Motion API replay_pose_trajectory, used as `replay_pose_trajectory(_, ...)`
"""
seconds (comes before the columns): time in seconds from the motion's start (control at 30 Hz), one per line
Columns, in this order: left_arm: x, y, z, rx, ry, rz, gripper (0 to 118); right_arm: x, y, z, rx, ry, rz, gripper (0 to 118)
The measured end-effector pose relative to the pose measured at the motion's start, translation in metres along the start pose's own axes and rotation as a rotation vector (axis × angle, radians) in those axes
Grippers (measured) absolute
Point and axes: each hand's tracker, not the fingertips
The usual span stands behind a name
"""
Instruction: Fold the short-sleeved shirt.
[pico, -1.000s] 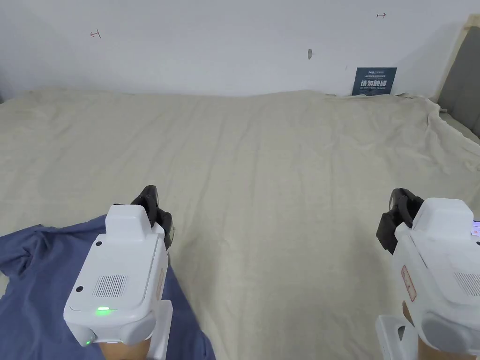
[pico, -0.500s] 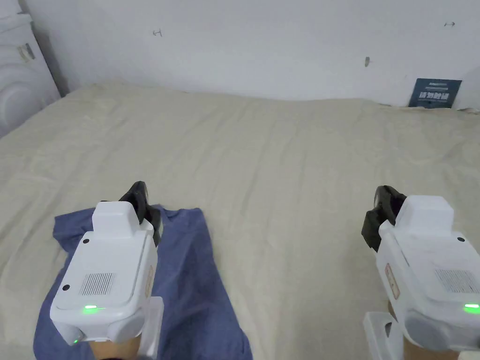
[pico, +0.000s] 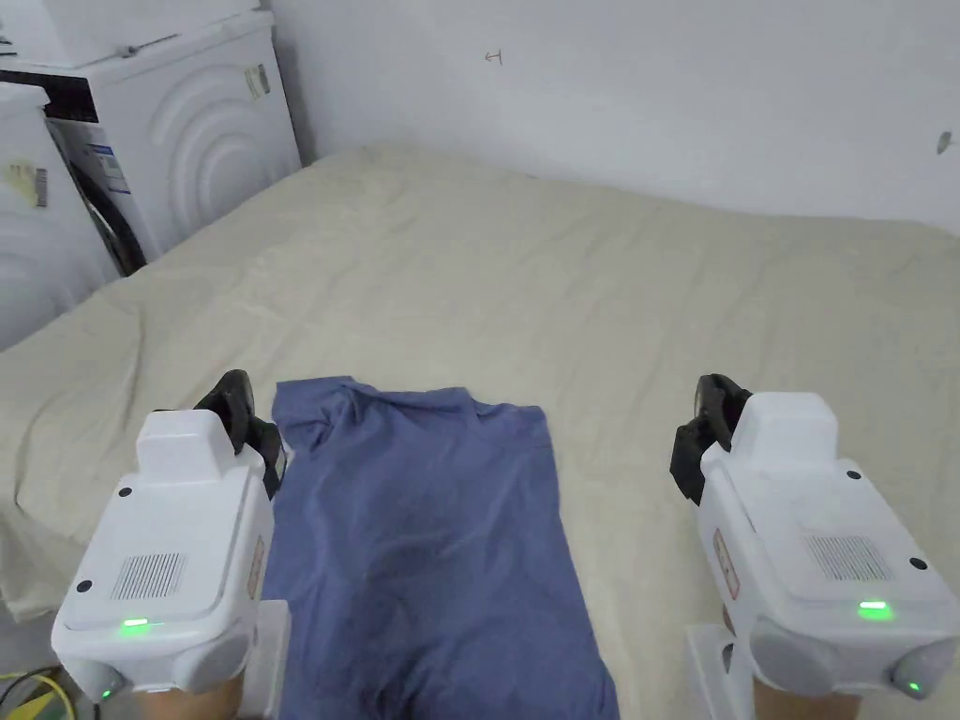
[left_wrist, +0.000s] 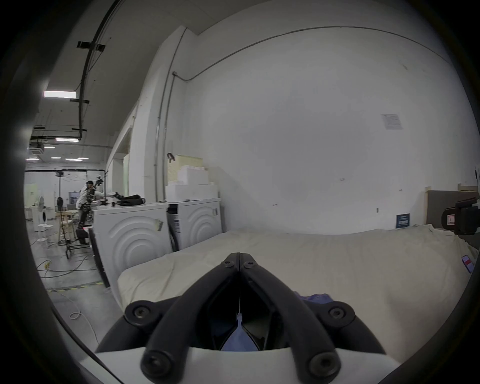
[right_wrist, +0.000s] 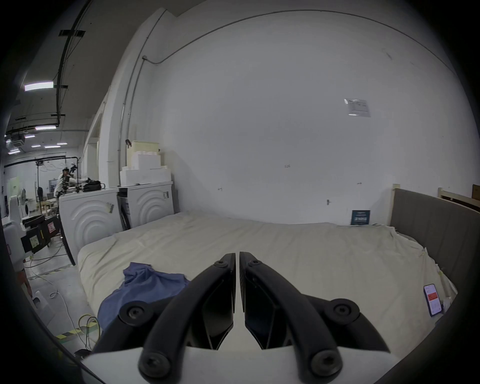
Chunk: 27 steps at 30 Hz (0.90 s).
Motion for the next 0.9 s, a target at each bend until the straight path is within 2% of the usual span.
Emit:
replay_pose_trajectory(0.2, -0.016, -0.004, 0.006, -0.018, 0.046, 0.008, 0, -0.01, -0.001, -0.002, -0.004, 0.025, -0.007, 3)
replay_pose_trajectory(0.43, -0.01, -0.008, -0.011, -0.054, 0.005, 0.022, 0, -0.002, -0.001, 0.001, -0.004, 0.004, 0.008, 3)
replay_pose_trajectory(0.57, -0.002, -0.017, -0.04, -0.169, -0.117, 0.067, 0, 0.009, -0.002, 0.001, -0.012, -0.026, 0.014, 3)
replay_pose_trajectory(0.77, 0.026, -0.049, -0.095, -0.467, -0.244, 0.116, 1, 0.028, -0.01, 0.0, -0.038, -0.076, 0.014, 3)
replay_pose_trajectory(0.9, 0.047, -0.083, -0.129, -0.666, -0.269, 0.089, 15, 0.04, -0.016, 0.0, -0.062, -0.109, 0.019, 3)
